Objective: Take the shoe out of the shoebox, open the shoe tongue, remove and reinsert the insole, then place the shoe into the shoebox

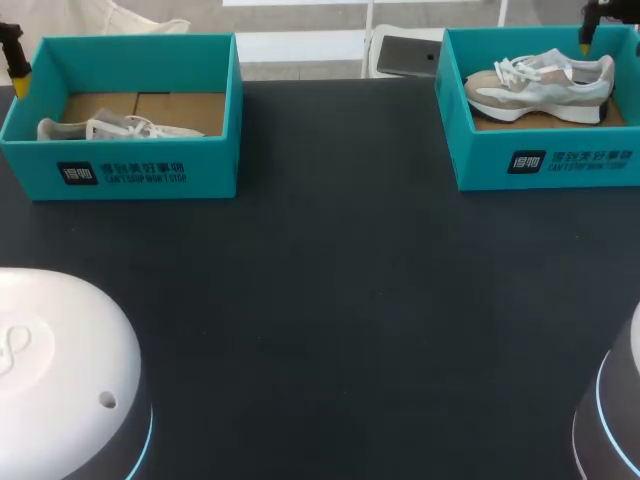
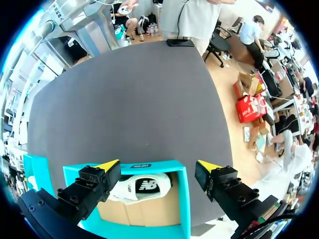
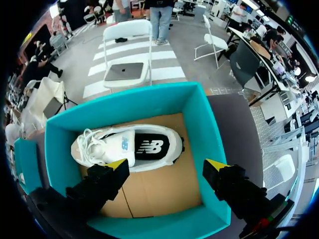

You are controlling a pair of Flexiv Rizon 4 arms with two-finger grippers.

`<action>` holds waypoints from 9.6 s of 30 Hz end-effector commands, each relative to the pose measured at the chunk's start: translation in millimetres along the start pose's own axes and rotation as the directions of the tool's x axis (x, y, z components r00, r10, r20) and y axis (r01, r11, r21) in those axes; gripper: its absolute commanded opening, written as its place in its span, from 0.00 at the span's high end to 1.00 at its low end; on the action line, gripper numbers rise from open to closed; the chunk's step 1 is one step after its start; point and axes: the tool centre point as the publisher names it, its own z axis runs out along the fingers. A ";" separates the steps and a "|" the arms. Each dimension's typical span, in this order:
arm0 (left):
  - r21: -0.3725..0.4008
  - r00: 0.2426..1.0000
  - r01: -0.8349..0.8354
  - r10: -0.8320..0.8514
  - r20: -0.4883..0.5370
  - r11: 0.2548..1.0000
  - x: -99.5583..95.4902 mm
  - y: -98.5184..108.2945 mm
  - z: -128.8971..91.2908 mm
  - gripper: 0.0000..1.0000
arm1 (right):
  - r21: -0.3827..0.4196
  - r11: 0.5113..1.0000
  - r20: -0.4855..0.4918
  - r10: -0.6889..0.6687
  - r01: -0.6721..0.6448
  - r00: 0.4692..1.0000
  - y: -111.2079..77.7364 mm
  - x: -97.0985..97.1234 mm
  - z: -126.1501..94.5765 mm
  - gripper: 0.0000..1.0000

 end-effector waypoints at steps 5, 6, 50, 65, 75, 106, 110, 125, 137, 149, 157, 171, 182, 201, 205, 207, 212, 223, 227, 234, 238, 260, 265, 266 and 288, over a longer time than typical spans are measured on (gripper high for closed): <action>0.000 1.000 -0.001 0.001 -0.002 1.000 0.5 -0.4 -0.6 0.00 | 0.139 0.990 0.041 -0.034 0.028 0.999 23.8 -2.2 36.5 0.07; 0.000 1.000 -0.001 0.001 -0.002 1.000 0.5 -0.4 -0.6 0.00 | 0.151 0.988 0.047 -0.036 0.029 0.998 22.9 -3.3 40.8 0.08; 0.000 1.000 -0.001 0.001 -0.002 1.000 0.5 -0.4 -0.6 0.00 | 0.299 0.949 0.131 -0.147 0.102 0.980 -2.6 -25.4 102.9 1.00; 0.000 1.000 -0.001 0.001 -0.002 1.000 0.5 -0.4 -0.6 0.00 | 0.208 0.968 0.137 -0.173 0.143 0.975 -18.4 -38.5 -18.9 1.00; 0.000 1.000 -0.001 0.001 -0.002 1.000 0.5 -0.4 -0.6 0.00 | 0.164 0.965 0.144 -0.230 0.206 0.963 -33.0 -15.8 -122.1 1.00; 0.000 1.000 -0.001 0.001 -0.002 1.000 0.5 -0.4 -0.6 0.00 | 0.046 0.987 0.228 -0.163 0.156 0.960 -98.4 39.5 -224.8 1.00; 0.000 1.000 -0.001 0.001 -0.002 1.000 0.5 -0.4 -0.6 0.00 | 0.046 0.987 0.228 -0.163 0.156 0.960 -98.4 39.5 -224.8 1.00; 0.000 1.000 -0.001 0.001 -0.002 1.000 0.5 -0.4 -0.6 0.00 | 0.079 0.983 0.266 -0.179 0.164 0.947 -145.5 85.6 -252.2 1.00; 0.000 1.000 -0.001 0.001 -0.002 1.000 0.5 -0.4 -0.6 0.00 | 0.097 0.986 0.276 -0.157 0.135 0.948 -240.2 152.6 -295.7 1.00; 0.000 1.000 -0.001 0.001 -0.002 1.000 0.5 -0.4 -0.6 0.00 | 0.172 0.983 0.269 -0.118 0.073 0.956 -300.4 196.9 -319.1 1.00; 0.000 1.000 -0.001 0.001 -0.002 1.000 0.5 -0.4 -0.6 0.00 | 0.172 0.983 0.269 -0.118 0.073 0.956 -300.4 196.9 -319.1 1.00; 0.000 1.000 -0.001 0.001 -0.002 1.000 0.5 -0.4 -0.6 0.00 | 0.172 0.983 0.269 -0.118 0.073 0.956 -300.4 196.9 -319.1 1.00; 0.000 1.000 -0.001 0.001 -0.002 1.000 0.5 -0.4 -0.6 0.00 | 0.200 0.971 0.236 -0.173 0.127 0.956 -381.1 215.5 -286.1 1.00; 0.000 1.000 -0.001 0.001 -0.002 1.000 0.5 -0.4 -0.6 0.00 | 0.242 0.967 0.225 -0.139 0.083 0.964 -416.7 216.0 -281.8 1.00; 0.000 1.000 -0.001 0.001 -0.002 1.000 0.5 -0.4 -0.6 0.00 | 0.242 0.967 0.225 -0.139 0.083 0.964 -416.7 216.0 -281.8 1.00; 0.000 1.000 -0.001 0.001 -0.002 1.000 0.5 -0.4 -0.6 0.00 | 0.225 0.972 0.208 -0.116 0.068 0.971 -418.0 218.2 -259.1 1.00; 0.000 1.000 -0.001 0.001 -0.002 1.000 0.5 -0.4 -0.6 0.00 | 0.211 0.977 0.219 -0.089 0.042 0.972 -423.5 222.2 -212.6 1.00; 0.000 1.000 -0.001 0.001 -0.002 1.000 0.5 -0.4 -0.6 0.00 | 0.217 0.972 0.239 -0.144 0.092 0.960 -436.2 231.0 -147.5 1.00; 0.000 1.000 -0.001 0.001 -0.002 1.000 0.5 -0.4 -0.6 0.00 | 0.216 0.971 0.237 -0.152 0.100 0.960 -440.7 233.2 -129.6 1.00; 0.000 1.000 -0.001 0.001 -0.002 1.000 0.5 -0.4 -0.6 0.00 | 0.191 0.978 0.242 -0.125 0.079 0.962 -450.9 235.6 -99.4 1.00; 0.000 1.000 -0.001 0.001 -0.002 1.000 0.5 -0.4 -0.6 0.00 | 0.192 0.977 0.231 -0.138 0.094 0.963 -458.6 240.5 -86.5 1.00; 0.000 1.000 -0.001 0.001 -0.002 1.000 0.5 -0.4 -0.6 0.00 | 0.214 0.972 0.198 -0.140 0.097 0.970 -474.8 234.9 -52.4 0.00; 0.000 1.000 -0.001 0.001 -0.002 1.000 0.5 -0.4 -0.6 0.00 | 0.164 0.978 0.174 -0.153 0.125 0.973 -464.2 229.7 -93.5 0.00; 0.000 1.000 -0.001 0.001 -0.002 1.000 0.5 -0.4 -0.6 0.00 | 0.158 0.978 0.163 -0.159 0.133 0.974 -462.0 229.0 -101.9 0.00; 0.000 1.000 -0.001 0.001 -0.002 1.000 0.5 -0.4 -0.6 0.00 | 0.175 0.788 -0.082 -0.586 0.590 0.806 -438.9 248.2 -194.0 0.00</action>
